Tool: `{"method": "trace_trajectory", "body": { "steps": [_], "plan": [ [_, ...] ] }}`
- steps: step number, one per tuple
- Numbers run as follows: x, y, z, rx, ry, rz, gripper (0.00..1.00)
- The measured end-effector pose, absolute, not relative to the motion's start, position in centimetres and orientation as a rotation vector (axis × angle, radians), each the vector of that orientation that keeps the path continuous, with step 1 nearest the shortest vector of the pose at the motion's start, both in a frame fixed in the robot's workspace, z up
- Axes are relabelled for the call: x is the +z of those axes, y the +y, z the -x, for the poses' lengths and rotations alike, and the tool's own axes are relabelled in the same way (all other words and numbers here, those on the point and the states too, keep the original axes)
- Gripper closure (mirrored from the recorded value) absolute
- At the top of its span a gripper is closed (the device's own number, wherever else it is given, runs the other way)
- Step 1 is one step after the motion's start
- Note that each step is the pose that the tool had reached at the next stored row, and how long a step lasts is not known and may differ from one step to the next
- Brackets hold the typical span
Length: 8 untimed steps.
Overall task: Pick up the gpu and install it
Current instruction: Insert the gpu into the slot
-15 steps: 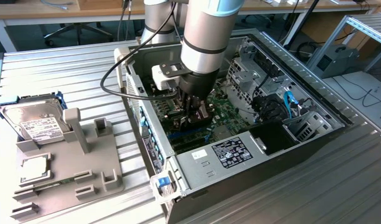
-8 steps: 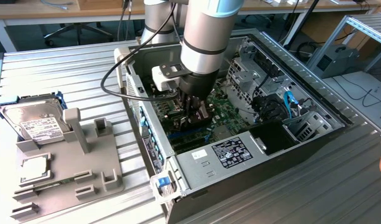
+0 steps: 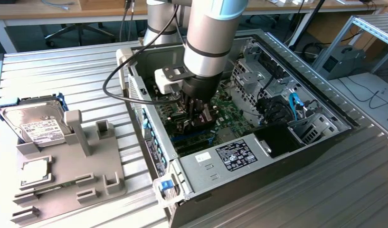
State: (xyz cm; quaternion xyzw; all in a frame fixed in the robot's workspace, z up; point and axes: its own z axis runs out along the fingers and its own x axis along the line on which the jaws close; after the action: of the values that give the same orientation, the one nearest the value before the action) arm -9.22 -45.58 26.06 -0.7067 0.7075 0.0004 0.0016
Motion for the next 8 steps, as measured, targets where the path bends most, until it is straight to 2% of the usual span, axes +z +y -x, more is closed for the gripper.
{"method": "trace_trajectory", "body": {
  "steps": [8],
  "plan": [
    [25.82,-45.57,9.22,0.001,2.22,2.218,0.74]
  ]
}}
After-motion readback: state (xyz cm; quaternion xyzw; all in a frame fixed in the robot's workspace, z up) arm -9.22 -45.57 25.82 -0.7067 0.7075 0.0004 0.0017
